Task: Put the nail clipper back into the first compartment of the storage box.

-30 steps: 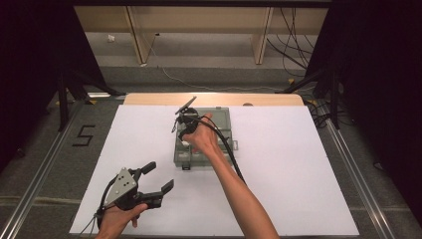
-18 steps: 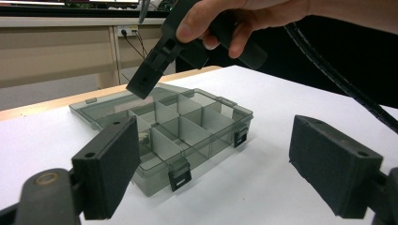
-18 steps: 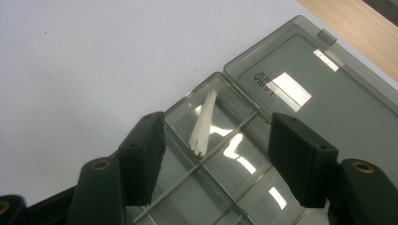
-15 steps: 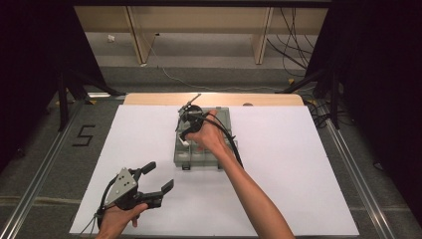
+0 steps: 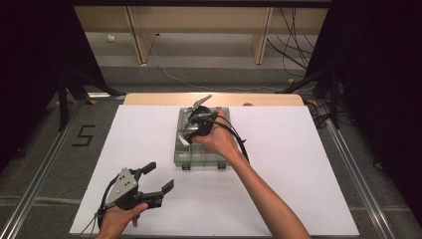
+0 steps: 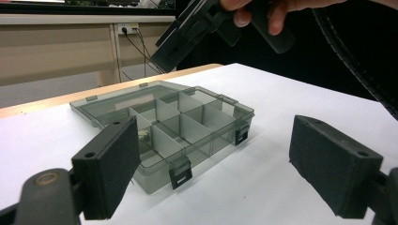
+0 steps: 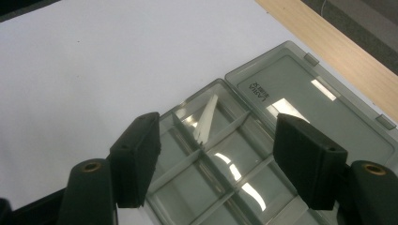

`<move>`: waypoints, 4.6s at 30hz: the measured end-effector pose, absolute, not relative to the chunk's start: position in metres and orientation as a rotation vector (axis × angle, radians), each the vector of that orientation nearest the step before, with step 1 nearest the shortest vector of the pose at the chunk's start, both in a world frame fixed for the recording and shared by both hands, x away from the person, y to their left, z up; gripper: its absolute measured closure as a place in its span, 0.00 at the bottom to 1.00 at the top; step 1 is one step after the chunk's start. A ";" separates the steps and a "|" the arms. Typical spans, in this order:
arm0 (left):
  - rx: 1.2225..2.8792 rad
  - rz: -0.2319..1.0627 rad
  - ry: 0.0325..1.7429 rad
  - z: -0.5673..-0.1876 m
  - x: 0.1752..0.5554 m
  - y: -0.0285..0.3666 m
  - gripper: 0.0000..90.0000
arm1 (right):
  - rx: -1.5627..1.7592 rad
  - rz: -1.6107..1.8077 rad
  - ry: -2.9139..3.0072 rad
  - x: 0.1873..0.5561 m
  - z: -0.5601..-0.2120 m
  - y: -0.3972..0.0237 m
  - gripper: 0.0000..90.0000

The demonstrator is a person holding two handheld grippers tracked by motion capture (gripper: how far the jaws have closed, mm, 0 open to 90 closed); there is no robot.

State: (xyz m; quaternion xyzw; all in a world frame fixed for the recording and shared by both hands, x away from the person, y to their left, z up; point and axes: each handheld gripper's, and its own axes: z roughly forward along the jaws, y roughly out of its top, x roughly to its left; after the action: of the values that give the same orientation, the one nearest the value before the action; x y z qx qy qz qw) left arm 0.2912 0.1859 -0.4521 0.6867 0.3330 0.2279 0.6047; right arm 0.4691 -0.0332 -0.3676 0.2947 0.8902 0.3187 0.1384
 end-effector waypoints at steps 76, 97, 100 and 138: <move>1.515 0.487 0.789 -0.452 0.288 0.179 0.18 | 0.741 1.407 2.343 0.354 -0.389 -0.157 0.25; 1.576 0.509 0.765 -0.451 0.288 0.185 0.18 | 0.810 1.503 2.255 0.332 -0.408 -0.194 0.22; 1.576 0.510 0.766 -0.451 0.288 0.185 0.18 | 0.839 1.533 2.233 0.327 -0.411 -0.199 0.21; 1.575 0.506 0.758 -0.450 0.287 0.185 0.18 | 0.948 1.503 2.202 0.297 -0.435 -0.235 0.19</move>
State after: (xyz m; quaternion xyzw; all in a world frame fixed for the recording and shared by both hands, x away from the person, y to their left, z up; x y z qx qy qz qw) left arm 0.2875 0.1850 -0.4500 0.6833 0.3287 0.2195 0.6138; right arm 0.2968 -0.2353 -0.4349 0.3309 0.7687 0.5248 0.1554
